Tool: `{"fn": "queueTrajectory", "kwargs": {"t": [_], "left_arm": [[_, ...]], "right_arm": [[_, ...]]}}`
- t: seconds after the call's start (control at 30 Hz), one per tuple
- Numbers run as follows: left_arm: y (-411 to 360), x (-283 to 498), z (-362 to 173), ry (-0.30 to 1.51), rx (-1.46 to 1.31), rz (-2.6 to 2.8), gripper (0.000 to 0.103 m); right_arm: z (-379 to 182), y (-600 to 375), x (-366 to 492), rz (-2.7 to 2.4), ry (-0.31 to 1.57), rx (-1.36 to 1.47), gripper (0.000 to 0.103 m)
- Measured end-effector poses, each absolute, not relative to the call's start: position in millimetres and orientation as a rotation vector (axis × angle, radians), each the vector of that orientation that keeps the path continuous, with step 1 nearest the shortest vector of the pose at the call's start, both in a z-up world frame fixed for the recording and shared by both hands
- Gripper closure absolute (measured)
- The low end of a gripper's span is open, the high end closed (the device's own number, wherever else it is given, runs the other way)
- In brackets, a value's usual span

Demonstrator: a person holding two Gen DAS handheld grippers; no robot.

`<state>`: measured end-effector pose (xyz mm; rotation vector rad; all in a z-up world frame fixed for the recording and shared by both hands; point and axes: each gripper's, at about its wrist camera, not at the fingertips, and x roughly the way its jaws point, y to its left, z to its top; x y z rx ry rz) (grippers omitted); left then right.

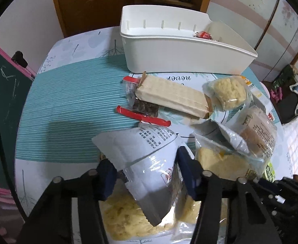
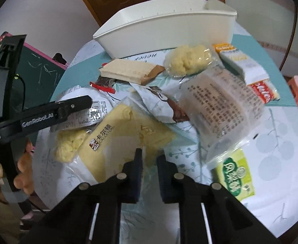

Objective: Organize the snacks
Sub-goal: 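Grasp the white snack bag with the left tool while the right tool grasps the bread pack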

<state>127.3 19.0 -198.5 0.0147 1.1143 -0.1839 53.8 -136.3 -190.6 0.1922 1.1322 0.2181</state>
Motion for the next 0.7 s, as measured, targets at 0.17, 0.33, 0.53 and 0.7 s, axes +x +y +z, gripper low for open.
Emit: {"fn": "queueTrajectory", "kwargs": {"t": [0.17,0.33,0.53,0.7], "left_arm": [[24,113,-187,1.076,-0.018,-0.194,0.063],[34,96,-159,1.007,-0.05,-0.196,0.065],[39,76,-118,0.9,-0.032,-0.188,0.065],[33,68,-94,0.839,-0.028,-0.206,0.065]], "right_arm": [[-177,-138,45,0.188,1.082,0.142,0.093],[-159,-139,40,0.176,1.025,0.119,0.094],[-127,-142,34,0.156,0.93,0.097,0.095],[-108,-142,32,0.148,0.869,0.084,0.095]]}}
